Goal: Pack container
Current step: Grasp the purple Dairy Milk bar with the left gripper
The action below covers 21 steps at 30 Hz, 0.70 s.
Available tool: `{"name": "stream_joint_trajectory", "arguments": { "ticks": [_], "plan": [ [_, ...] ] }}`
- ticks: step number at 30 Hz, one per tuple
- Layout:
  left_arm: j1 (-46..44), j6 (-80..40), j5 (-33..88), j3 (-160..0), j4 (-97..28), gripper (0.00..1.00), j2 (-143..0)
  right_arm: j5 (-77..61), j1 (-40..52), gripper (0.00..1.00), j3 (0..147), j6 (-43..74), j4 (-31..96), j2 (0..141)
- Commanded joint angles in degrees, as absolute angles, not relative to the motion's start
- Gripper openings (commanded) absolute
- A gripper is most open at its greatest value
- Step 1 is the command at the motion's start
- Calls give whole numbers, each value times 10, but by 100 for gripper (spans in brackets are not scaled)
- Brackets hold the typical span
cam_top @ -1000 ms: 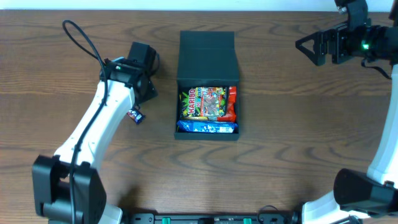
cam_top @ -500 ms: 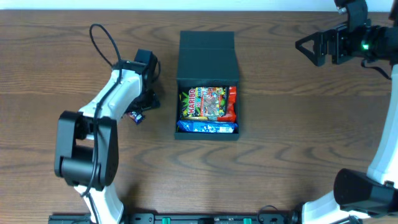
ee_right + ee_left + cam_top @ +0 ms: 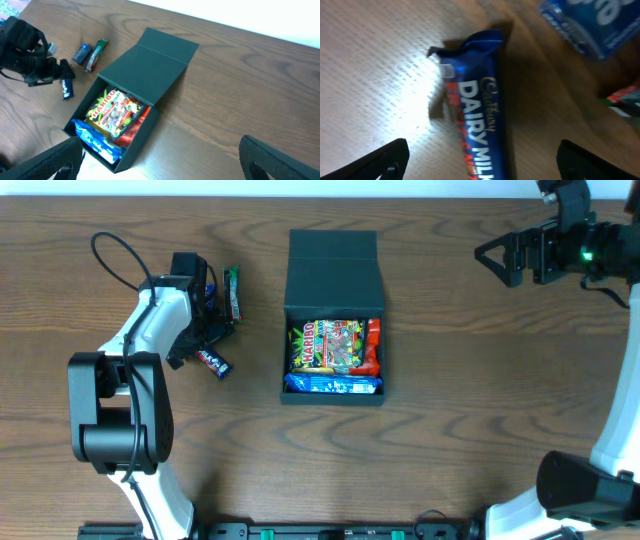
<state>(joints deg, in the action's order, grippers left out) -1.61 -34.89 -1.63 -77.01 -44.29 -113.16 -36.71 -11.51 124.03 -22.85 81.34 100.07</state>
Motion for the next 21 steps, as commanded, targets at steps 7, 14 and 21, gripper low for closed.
{"name": "stream_joint_trajectory", "arguments": {
  "ticks": [7,14,21],
  "plan": [
    [-16,-342,-1,-770,-416,96,-1151,-380,-119,99,1236,-232,814,1001],
    [-16,-343,1,-770,-415,94,-1169,-380,-119,99,1236,-232,814,1001],
    [-15,-343,-4,-770,-413,72,-1169,-380,-119,99,1236,-232,812,1001]
  ]
}}
